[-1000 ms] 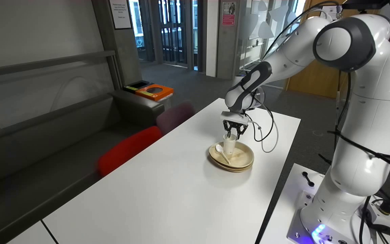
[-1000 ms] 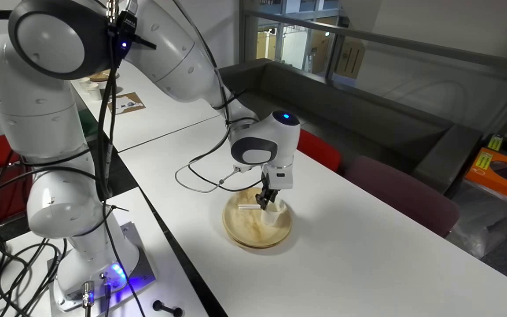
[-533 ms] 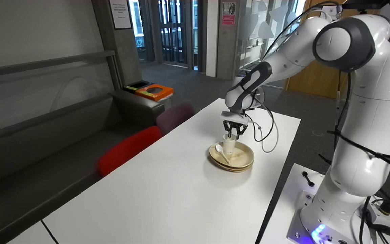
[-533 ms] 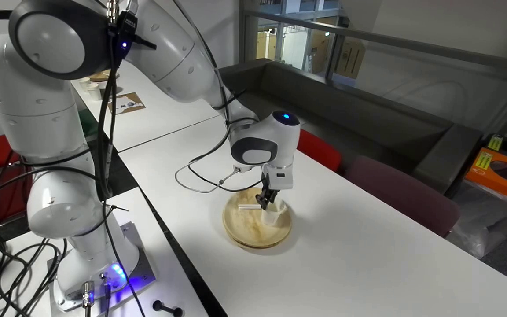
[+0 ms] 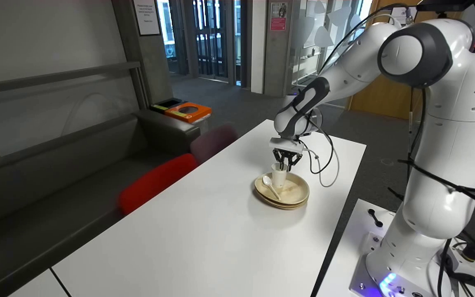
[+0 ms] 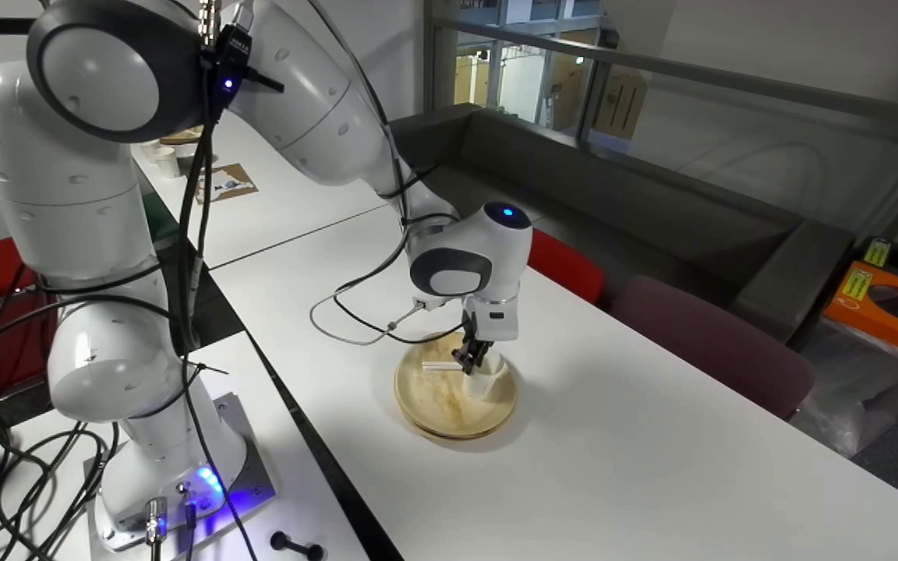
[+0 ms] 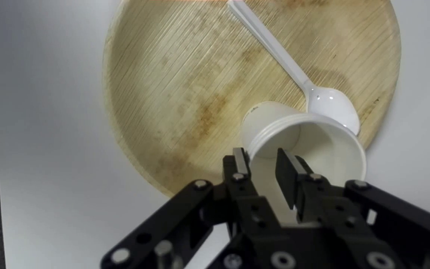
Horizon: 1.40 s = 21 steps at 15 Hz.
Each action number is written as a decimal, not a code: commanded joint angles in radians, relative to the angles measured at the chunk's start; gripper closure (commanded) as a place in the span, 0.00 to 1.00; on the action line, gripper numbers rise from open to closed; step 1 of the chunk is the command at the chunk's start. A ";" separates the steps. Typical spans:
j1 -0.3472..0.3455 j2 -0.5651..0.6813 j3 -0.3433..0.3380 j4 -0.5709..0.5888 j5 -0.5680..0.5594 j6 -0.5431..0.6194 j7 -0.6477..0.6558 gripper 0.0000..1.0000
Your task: Remove the cup from the plate
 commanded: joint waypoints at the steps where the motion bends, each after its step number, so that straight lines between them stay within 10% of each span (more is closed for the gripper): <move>1: -0.003 0.000 -0.010 0.021 -0.015 -0.041 -0.009 0.71; 6: -0.004 -0.002 -0.011 0.020 -0.014 -0.039 -0.011 0.48; 12: -0.003 -0.004 -0.012 0.016 -0.015 -0.037 -0.010 0.75; 21: -0.003 -0.011 -0.012 0.011 -0.019 -0.035 -0.011 0.71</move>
